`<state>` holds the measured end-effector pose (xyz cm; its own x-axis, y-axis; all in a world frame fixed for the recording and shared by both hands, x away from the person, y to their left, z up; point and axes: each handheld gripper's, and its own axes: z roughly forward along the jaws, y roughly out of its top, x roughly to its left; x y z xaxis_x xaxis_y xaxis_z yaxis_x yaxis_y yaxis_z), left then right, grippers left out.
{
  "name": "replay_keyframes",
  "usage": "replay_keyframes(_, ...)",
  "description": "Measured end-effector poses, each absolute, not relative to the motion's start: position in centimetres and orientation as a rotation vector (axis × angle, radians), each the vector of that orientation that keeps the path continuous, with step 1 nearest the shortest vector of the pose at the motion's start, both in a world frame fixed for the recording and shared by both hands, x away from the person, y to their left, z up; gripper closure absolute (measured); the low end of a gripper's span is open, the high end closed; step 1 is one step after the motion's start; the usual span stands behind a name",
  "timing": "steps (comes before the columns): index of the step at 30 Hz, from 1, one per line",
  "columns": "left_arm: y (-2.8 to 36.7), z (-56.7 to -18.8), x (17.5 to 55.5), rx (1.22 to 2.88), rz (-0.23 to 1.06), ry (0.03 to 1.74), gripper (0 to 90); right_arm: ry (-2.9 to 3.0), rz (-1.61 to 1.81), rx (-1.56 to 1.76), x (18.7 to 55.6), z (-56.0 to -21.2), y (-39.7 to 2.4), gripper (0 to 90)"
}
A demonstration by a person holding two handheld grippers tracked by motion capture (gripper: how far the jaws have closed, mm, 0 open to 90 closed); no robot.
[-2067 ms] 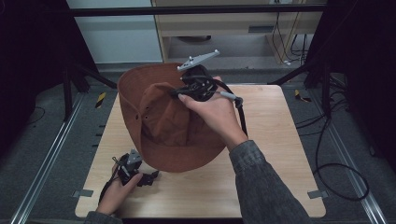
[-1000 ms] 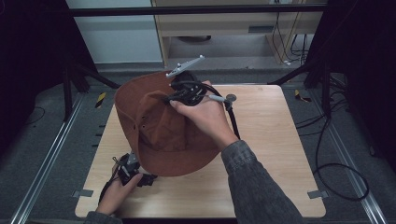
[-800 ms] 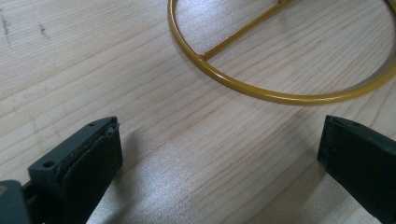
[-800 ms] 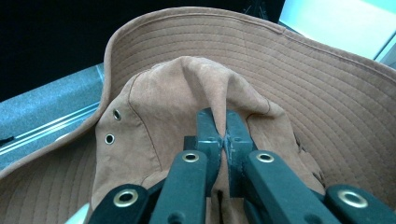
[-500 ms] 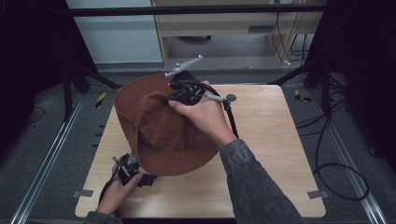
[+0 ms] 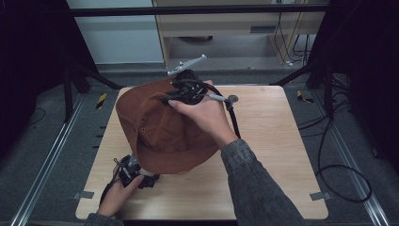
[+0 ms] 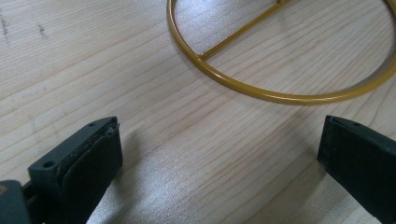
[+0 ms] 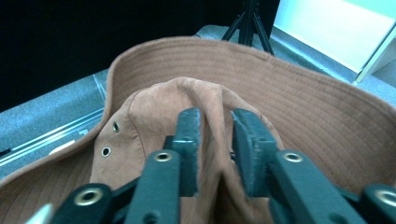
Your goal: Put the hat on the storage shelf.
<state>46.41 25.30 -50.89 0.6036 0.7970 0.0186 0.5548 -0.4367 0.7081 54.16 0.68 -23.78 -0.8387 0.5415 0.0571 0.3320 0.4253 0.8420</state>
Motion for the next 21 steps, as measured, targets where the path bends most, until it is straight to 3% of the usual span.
replay_keyframes(18, 25.3, -50.9, 46.4, 2.157, 0.464, 1.062, 0.0, 2.450, 1.391, 0.746, 52.9, -23.6, -0.2, 46.0)
replay_keyframes(21, 25.3, -50.9, 46.4, 2.157, 0.465, 1.062, 0.0, 2.428, 1.395, 0.741, 52.3, -23.5, -0.9, 35.4)
